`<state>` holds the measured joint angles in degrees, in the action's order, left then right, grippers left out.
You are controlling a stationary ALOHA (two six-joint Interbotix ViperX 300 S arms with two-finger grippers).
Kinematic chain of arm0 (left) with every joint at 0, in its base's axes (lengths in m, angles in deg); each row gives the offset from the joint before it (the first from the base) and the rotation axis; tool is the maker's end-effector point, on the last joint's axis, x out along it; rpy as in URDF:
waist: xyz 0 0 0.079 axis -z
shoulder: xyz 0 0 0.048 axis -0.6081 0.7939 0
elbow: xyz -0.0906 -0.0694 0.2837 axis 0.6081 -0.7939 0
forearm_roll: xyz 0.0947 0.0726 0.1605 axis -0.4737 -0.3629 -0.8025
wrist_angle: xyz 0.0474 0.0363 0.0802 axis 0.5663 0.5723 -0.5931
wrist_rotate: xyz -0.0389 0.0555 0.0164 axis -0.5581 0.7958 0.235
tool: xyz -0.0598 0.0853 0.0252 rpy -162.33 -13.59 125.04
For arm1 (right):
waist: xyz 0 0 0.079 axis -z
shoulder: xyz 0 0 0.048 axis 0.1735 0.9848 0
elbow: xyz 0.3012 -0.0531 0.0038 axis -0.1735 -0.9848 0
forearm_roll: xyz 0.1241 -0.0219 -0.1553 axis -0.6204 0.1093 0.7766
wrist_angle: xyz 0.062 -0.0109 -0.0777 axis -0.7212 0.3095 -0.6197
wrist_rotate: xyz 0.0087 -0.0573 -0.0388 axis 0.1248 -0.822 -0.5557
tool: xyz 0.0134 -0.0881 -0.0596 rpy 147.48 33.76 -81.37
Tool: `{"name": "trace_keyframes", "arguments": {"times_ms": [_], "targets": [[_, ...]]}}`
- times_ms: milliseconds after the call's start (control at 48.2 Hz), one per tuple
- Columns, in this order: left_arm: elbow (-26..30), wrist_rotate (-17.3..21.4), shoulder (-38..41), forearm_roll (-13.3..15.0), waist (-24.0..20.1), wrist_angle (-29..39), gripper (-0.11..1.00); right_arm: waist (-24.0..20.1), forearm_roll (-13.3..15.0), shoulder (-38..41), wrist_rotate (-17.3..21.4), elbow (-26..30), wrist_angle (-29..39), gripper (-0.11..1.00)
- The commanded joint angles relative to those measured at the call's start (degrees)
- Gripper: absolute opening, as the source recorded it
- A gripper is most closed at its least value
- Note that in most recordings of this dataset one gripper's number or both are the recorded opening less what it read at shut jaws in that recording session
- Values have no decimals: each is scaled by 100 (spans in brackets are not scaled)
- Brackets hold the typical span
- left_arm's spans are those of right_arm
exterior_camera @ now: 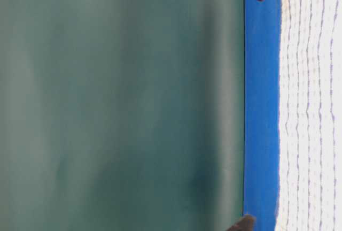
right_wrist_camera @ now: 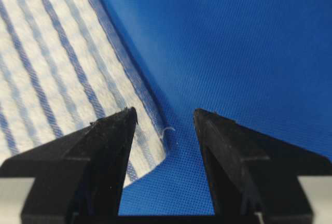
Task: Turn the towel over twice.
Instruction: 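Move both grippers to the far corners of the checked towel, then close both grippers on the towel's far corners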
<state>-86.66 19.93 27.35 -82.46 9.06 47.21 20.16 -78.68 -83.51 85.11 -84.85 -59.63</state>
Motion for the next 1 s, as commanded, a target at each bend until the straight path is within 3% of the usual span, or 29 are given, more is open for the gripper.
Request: {"name": "trace_keyframes", "arguments": {"times_ms": [0, 228, 311, 436, 518, 601, 975], "targets": [[132, 18, 255, 9, -53, -202, 86, 53, 0, 141, 0, 132, -132, 56], [343, 26, 905, 9, -88, -229, 83, 79, 0, 492, 0, 176, -158, 55], [360, 62, 1011, 9, -114, -167, 76, 79, 0, 492, 0, 167, -141, 54], [378, 79, 1037, 9, -114, -53, 45, 70, 0, 492, 0, 176, -97, 43], [378, 88, 1037, 9, -114, 35, 20, 79, 0, 492, -9, 176, -53, 22], [378, 88, 1037, 9, -114, 123, 4, 70, 0, 492, -9, 176, -35, 4], [501, 97, 615, 9, -167, 422, 2, 299, -18, 246, 9, 246, -176, 4]]}}
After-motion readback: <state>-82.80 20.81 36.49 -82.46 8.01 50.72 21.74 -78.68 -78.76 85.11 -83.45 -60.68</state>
